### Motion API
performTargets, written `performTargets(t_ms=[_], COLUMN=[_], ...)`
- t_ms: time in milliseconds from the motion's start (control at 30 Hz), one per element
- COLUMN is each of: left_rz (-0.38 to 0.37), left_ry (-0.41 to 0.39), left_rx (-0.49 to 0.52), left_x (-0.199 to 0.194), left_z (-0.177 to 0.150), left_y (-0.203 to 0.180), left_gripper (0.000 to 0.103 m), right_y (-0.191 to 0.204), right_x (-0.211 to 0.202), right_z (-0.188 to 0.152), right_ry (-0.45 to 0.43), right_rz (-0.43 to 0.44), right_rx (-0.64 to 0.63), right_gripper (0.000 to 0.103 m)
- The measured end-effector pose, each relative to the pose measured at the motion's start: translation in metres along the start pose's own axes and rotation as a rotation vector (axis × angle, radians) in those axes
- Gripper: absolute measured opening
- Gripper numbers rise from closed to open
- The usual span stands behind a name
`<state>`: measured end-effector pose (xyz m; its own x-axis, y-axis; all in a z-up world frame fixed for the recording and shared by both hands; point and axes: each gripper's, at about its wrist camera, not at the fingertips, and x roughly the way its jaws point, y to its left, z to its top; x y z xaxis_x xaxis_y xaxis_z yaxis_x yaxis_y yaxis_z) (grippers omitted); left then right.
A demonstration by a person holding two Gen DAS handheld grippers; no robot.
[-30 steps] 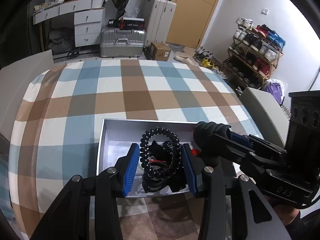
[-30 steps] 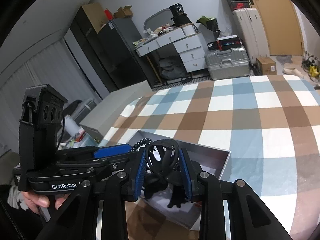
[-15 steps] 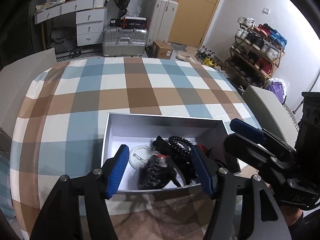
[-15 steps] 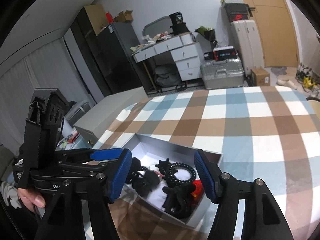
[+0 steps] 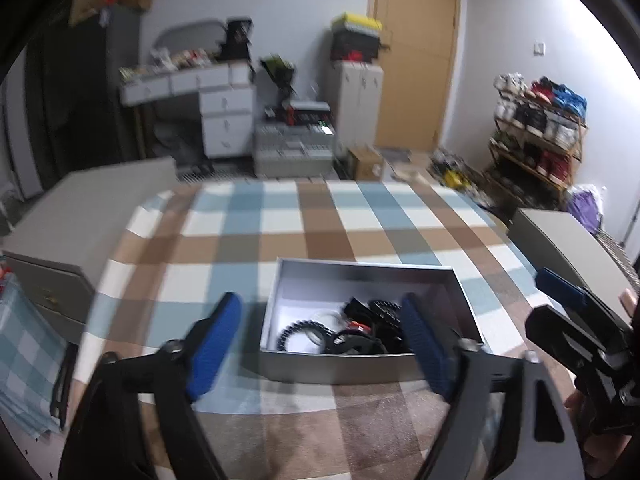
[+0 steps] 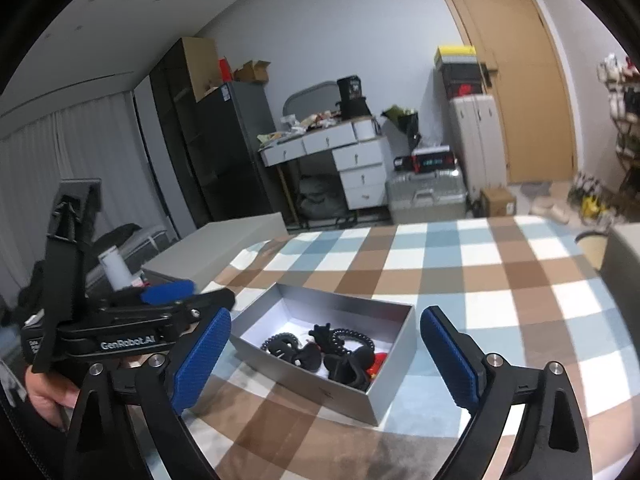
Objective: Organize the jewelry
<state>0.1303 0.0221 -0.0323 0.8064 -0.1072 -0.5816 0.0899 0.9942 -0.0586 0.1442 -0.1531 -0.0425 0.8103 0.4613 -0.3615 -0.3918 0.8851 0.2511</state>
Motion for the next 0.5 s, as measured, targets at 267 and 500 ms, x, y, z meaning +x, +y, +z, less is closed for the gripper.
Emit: performTargets(t_ms=[267,500], left_rz=[0.105,0.115], left_ry=[-0.164,-0.224], left_rx=[-0.001,-0.021], left_x=[-0.023,-0.028], left_z=[-0.012,-0.029], left_y=[0.007,0.014], left_gripper=[0.101,0.102], right_y=[0.011,0.017], right_x=[-0.027,-0.040], right_z=[-0.011,-0.032], right_ry=[-0.101,-0.175], right_rz=[-0.031,-0.087], right_rx=[-0.040,-0.105], right_gripper=[0.103,0.103])
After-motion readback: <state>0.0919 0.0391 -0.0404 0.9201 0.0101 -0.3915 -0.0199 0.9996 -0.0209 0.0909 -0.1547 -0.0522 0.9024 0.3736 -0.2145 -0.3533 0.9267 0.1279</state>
